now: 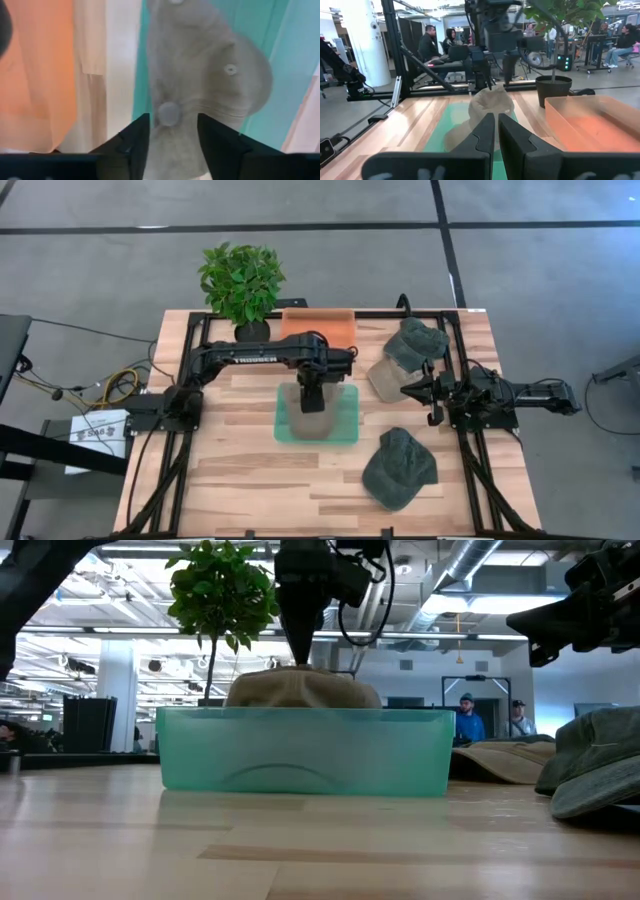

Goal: Pick & Place hat
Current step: Put the bottom brown cap into the green bin, then put the top black cap into the orange bin

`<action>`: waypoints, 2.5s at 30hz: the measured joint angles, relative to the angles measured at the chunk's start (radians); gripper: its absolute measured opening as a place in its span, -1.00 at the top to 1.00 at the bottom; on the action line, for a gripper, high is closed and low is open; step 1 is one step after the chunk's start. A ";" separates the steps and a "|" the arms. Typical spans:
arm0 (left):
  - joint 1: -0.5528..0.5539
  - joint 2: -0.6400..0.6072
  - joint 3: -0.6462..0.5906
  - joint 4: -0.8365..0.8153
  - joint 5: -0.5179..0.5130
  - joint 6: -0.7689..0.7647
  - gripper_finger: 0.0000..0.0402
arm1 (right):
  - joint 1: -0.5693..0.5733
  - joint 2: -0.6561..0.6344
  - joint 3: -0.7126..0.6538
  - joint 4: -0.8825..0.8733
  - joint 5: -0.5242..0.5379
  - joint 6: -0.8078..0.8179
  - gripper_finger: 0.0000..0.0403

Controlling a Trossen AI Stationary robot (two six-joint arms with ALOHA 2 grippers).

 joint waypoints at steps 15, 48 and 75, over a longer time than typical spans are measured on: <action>0.075 -0.181 -0.001 0.044 0.000 0.125 -0.05 | 0.000 0.000 0.000 0.000 0.000 0.000 0.92; 0.000 -1.217 -1.183 0.882 -0.050 -0.209 1.00 | 0.000 0.001 0.000 -0.001 0.000 0.000 0.92; -0.149 -1.047 -1.411 1.264 -0.021 -0.196 1.00 | 0.000 0.001 0.000 0.000 0.006 0.000 0.92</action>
